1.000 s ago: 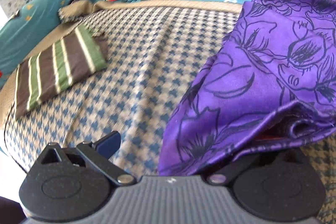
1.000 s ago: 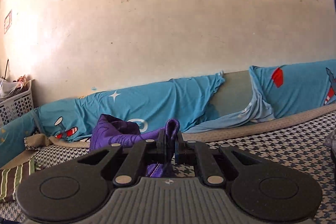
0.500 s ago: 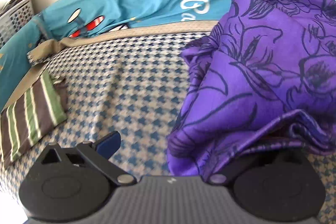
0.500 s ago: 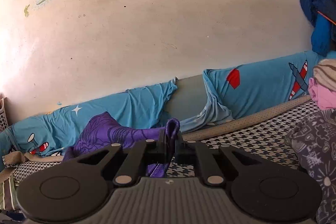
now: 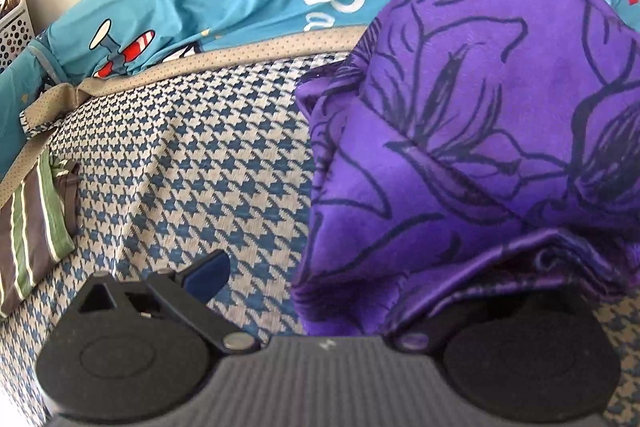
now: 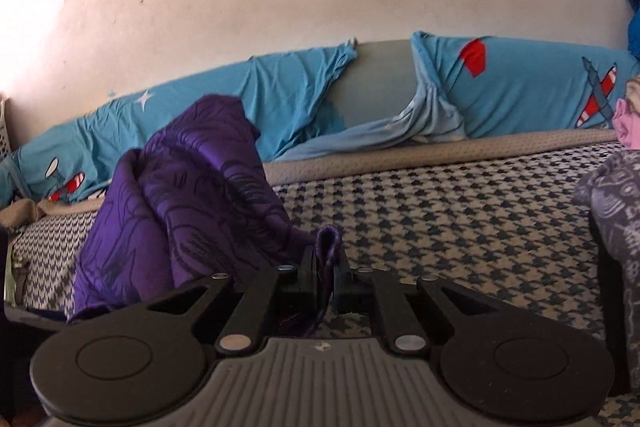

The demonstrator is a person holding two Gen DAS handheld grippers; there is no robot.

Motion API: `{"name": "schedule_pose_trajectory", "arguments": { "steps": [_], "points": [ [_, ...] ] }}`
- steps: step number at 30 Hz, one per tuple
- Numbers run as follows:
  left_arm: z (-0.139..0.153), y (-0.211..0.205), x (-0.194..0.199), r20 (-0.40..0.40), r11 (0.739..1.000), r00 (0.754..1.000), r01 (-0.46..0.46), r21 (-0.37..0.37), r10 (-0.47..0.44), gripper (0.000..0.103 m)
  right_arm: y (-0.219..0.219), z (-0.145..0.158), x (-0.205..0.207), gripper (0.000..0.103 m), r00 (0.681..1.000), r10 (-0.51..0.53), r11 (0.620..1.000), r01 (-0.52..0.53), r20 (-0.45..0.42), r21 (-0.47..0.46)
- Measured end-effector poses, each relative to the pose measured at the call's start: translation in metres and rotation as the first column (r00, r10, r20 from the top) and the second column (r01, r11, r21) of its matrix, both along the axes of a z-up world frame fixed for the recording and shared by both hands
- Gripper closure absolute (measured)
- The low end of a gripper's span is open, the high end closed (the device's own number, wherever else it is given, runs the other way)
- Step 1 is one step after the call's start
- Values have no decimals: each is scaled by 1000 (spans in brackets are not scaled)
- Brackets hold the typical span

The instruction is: Fold clothes

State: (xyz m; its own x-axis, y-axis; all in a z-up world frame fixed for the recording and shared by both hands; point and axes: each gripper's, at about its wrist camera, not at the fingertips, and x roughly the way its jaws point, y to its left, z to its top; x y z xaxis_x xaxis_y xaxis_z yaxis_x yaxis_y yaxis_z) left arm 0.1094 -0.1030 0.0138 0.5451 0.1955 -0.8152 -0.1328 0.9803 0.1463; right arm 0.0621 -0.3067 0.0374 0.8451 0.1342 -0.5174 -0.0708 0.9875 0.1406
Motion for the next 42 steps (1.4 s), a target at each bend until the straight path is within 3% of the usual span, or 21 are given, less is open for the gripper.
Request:
{"name": "schedule_pose_trajectory", "arguments": {
  "steps": [8, 23, 25, 26, 28, 30, 31, 35, 42],
  "points": [
    [-22, 26, 3, -57, 995, 996, -72, -64, 69, 0, 31, -26, 17, 95, 994, 61, 998, -61, -95, 4],
    [6, 34, -49, 25, 999, 999, 44, -10, -44, 0, 45, -30, 20, 93, 993, 53, 997, -59, -102, -56],
    [8, 34, -57, 36, 998, 998, 58, 4, -58, 0, 45, -29, 19, 89, 994, 38, 997, -44, -101, -57],
    [9, 34, -61, 36, 998, 998, 59, 9, -60, 0, 44, -28, 18, 82, 995, 25, 997, -32, -101, -66],
    [9, 35, -67, 37, 998, 998, 56, 21, -56, 0, 43, -26, 16, 63, 994, -19, 996, 10, -104, -86],
    [9, 37, -74, 39, 999, 999, 37, 22, -38, 0, 38, -23, 14, 37, 991, -56, 996, 47, -118, -77],
    [9, 40, -78, 37, 1000, 999, 25, 12, -25, 0, 34, -22, 13, 33, 989, -66, 996, 58, -130, -61],
    [4, 48, -93, 5, 999, 1000, -16, -35, 16, 0, 17, -18, 8, 28, 980, -38, 997, 49, -194, 54],
    [4, 44, -107, -13, 999, 999, -35, -12, 35, 0, 8, -14, -11, 25, 976, -12, 997, 28, -217, 69]
  ]
}}
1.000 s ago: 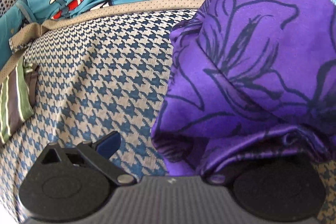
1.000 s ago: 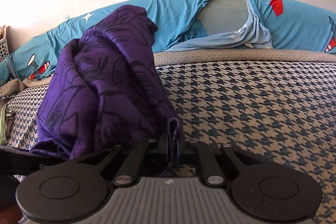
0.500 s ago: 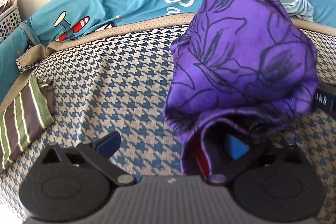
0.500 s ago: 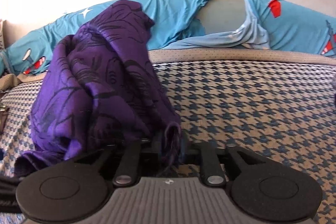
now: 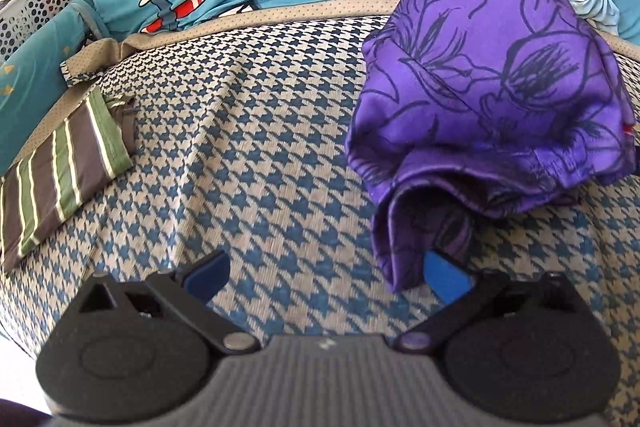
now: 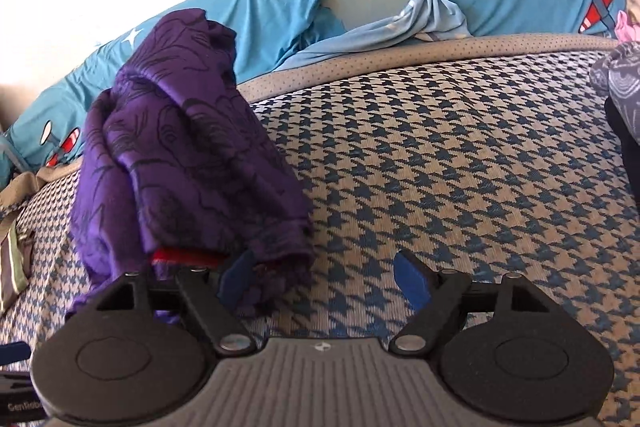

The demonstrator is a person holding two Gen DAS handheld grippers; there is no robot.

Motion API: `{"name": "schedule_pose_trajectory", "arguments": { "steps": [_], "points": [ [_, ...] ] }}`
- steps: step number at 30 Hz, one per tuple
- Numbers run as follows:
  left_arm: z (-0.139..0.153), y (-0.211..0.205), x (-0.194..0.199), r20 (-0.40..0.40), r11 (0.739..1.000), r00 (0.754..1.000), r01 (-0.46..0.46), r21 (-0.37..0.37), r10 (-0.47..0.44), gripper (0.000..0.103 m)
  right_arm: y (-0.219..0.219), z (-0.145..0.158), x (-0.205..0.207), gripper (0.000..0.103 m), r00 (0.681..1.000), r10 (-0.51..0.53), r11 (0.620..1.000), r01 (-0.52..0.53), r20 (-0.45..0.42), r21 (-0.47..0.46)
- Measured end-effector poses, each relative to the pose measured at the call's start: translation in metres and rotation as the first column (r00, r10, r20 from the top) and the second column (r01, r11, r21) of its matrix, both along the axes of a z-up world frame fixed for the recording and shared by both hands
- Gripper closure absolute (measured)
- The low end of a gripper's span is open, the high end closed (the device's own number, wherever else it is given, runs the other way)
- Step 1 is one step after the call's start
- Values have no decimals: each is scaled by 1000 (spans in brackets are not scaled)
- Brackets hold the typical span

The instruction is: Fold clothes

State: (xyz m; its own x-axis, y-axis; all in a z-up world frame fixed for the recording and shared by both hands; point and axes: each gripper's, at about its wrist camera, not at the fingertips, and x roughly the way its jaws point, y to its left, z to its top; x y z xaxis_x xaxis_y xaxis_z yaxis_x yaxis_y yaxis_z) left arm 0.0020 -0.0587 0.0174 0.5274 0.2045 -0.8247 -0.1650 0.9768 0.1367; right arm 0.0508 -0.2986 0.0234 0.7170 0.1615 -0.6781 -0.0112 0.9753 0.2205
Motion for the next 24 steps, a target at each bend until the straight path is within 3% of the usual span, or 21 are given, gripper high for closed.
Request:
{"name": "schedule_pose_trajectory", "arguments": {
  "steps": [10, 24],
  "points": [
    [2, -12, -17, -13, 1000, 1000, 9, -19, -9, 0, -2, 6, -27, 18, 998, 62, 996, -62, -5, -65],
    [1, -17, -40, -43, 999, 999, 1, -51, -4, 0, -9, 4, -69, 13, 994, 41, 998, -46, -105, -47]
  ]
}}
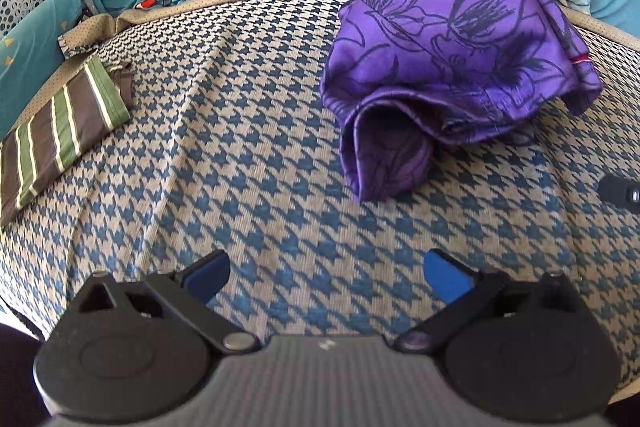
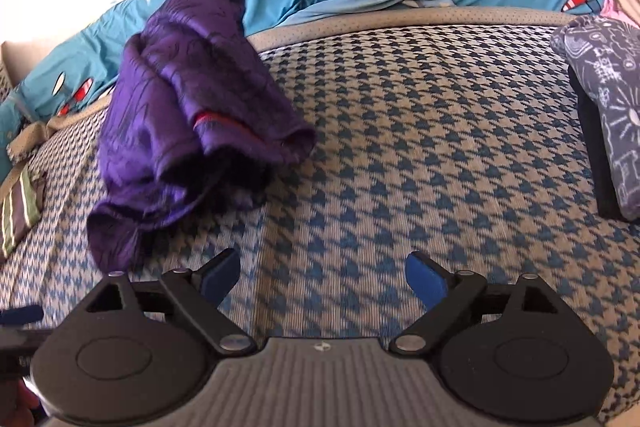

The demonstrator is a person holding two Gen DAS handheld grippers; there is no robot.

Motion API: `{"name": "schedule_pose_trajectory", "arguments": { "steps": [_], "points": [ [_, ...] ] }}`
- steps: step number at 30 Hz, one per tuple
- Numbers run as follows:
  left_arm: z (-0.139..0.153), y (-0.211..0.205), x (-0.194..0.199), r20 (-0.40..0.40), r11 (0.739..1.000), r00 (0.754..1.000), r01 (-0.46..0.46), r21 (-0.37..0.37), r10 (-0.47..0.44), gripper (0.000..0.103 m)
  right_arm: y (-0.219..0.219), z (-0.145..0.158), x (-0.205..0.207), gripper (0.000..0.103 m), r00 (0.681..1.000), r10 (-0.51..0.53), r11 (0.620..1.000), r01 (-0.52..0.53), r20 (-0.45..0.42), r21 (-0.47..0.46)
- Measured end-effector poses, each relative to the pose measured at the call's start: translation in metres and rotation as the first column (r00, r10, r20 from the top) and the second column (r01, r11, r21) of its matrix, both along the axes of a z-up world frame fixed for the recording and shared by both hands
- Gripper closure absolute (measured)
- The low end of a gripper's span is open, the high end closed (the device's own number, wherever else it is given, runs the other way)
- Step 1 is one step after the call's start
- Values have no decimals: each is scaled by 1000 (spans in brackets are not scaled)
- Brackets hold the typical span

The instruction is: Fold clothes

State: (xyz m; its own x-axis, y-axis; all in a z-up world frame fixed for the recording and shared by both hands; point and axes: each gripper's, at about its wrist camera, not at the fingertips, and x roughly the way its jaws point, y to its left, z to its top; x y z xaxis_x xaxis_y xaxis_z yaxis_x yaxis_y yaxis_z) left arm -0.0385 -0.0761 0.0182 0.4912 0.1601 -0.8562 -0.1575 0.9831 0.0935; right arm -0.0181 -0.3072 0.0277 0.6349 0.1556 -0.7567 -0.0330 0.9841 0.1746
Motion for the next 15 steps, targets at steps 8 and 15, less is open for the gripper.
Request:
{"name": "schedule_pose_trajectory", "arguments": {
  "steps": [8, 15],
  "points": [
    [0, -7, -12, -18, 1000, 1000, 5, -10, -5, 0, 9, -7, -24, 13, 999, 43, 999, -43, -4, -30],
    [0, -12, -21, -28, 1000, 999, 22, -10, -22, 0, 13, -15, -35, 13, 998, 55, 998, -56, -43, -32]
  ]
}}
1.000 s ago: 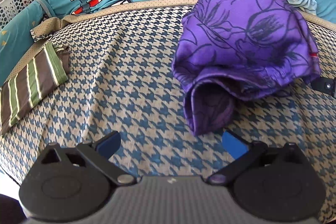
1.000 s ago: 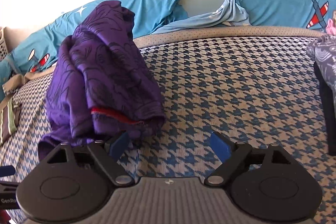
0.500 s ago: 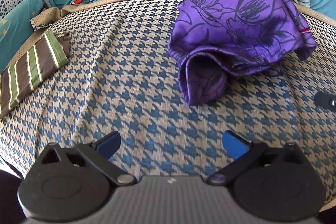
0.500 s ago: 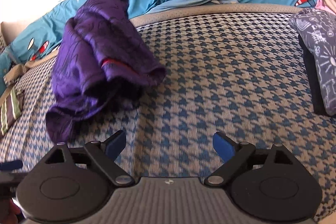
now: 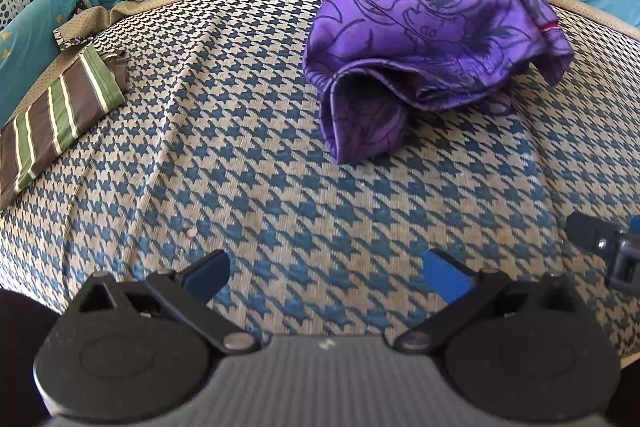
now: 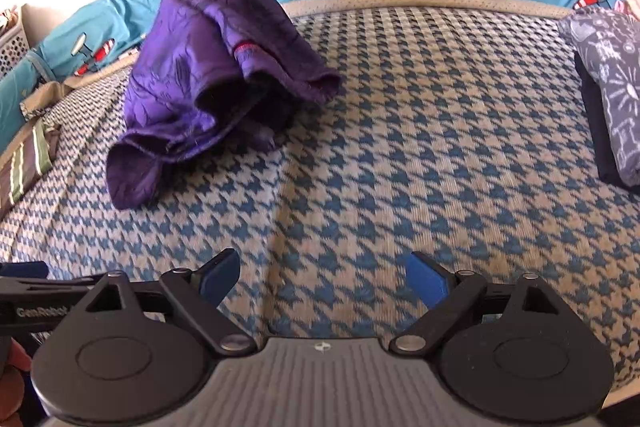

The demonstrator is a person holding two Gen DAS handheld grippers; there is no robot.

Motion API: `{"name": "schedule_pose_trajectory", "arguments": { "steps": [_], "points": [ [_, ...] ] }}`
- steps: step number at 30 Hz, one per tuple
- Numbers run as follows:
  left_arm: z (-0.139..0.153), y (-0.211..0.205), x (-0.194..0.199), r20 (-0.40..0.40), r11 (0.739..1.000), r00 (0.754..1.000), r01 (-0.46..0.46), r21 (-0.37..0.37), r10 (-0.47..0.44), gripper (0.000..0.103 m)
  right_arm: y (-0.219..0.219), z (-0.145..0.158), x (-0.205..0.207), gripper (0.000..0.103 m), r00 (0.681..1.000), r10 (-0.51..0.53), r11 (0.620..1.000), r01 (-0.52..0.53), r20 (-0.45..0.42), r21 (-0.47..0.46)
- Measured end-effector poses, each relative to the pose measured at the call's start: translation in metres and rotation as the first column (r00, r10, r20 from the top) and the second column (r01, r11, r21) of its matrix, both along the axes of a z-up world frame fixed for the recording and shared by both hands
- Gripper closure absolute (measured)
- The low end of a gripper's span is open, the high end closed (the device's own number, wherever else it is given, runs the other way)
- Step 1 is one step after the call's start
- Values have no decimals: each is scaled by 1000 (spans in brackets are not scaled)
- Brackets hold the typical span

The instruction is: Fold clothes

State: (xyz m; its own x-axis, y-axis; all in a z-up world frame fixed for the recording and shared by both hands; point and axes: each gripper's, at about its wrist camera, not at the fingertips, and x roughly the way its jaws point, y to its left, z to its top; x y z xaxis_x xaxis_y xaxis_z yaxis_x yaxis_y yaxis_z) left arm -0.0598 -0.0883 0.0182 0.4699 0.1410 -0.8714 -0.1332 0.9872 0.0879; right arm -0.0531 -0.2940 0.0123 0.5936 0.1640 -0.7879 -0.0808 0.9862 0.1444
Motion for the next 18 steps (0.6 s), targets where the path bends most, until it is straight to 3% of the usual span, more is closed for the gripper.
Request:
{"name": "schedule_pose_trajectory", "arguments": {
  "steps": [18],
  "points": [
    [0, -5, 0, 4, 1000, 1000, -7, -11, 7, 0, -5, -4, -4, 13, 1000, 26, 1000, -26, -3, 16]
  ]
}}
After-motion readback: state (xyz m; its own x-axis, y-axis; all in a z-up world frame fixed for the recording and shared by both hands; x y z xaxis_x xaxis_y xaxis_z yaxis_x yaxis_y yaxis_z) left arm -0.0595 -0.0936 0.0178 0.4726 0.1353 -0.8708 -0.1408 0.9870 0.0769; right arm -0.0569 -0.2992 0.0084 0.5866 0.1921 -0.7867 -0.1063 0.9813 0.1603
